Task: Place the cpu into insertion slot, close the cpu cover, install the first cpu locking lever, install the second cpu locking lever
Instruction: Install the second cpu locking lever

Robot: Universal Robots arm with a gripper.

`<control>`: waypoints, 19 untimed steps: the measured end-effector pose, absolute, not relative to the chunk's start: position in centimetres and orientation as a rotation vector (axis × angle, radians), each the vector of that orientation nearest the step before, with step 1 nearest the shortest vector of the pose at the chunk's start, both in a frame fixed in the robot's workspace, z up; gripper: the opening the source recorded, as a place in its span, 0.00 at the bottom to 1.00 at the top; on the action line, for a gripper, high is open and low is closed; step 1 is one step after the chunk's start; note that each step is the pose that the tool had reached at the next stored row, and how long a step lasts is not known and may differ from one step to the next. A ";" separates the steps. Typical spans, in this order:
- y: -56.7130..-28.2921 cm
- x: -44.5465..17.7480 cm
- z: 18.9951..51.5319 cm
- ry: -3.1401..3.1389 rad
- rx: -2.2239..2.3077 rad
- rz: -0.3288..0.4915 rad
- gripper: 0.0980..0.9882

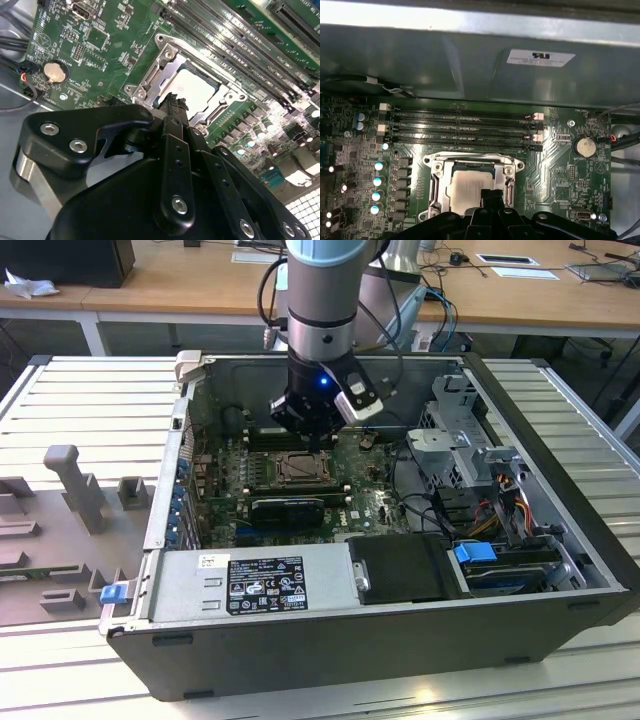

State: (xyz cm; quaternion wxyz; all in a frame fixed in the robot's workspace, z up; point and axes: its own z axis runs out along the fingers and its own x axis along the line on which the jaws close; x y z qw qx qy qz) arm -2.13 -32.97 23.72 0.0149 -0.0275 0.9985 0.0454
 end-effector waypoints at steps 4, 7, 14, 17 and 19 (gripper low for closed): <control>-33.2 -2.1 23.8 3.108 -0.085 0.141 0.01; -33.2 -2.1 24.2 3.108 -0.086 0.140 0.01; -33.9 -2.1 24.7 3.108 -0.086 0.140 0.01; -34.5 -2.1 24.6 3.109 -0.086 0.140 0.01; -34.5 -2.1 24.6 3.123 -0.085 0.142 0.01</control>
